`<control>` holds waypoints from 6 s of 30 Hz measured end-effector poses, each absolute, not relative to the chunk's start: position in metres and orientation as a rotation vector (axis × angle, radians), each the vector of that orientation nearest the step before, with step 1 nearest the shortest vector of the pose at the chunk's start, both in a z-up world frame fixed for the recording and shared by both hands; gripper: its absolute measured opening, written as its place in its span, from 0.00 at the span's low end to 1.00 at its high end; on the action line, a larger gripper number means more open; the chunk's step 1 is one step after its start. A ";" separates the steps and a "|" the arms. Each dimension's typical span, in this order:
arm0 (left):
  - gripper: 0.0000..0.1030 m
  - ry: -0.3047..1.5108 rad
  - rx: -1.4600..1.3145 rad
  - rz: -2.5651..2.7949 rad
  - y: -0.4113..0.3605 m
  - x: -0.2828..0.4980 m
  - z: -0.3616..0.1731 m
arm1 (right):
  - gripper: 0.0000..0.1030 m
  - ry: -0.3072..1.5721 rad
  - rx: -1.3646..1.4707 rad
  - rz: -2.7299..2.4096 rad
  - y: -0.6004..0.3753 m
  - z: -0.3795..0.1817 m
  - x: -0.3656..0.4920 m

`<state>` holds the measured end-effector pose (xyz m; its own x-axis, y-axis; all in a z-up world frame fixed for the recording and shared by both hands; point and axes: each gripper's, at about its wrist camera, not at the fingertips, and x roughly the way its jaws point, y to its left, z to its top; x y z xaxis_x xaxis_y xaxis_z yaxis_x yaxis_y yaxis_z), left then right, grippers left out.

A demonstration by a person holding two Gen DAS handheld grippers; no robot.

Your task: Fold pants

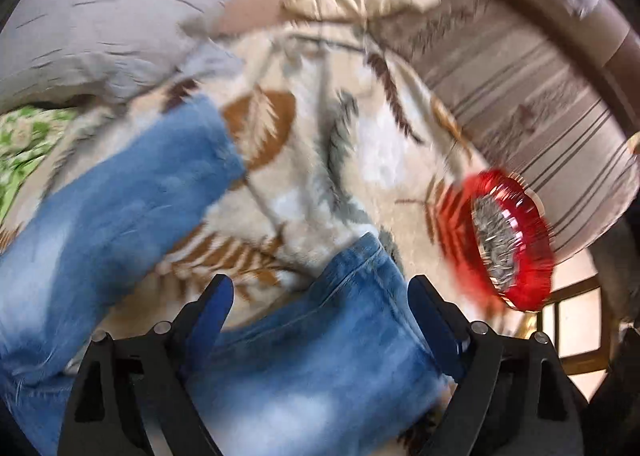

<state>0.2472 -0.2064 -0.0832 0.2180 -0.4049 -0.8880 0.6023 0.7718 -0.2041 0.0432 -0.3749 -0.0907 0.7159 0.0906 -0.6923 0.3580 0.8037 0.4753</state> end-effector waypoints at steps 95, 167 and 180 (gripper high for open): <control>1.00 0.896 -0.311 0.256 0.236 0.103 -0.082 | 0.92 0.939 -0.200 0.611 -0.009 -0.026 0.313; 1.00 0.784 -0.074 -0.201 0.087 0.164 -0.009 | 1.00 0.925 -0.142 0.155 -0.240 0.018 0.298; 1.00 1.027 -0.056 -0.413 0.001 0.265 0.001 | 1.00 1.019 0.169 0.218 -0.340 -0.024 0.291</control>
<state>0.2653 0.0010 0.0015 0.4481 -0.3589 -0.8188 0.3074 0.9219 -0.2359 0.2909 -0.3402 -0.0242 0.5057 0.2577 -0.8233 -0.1009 0.9654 0.2403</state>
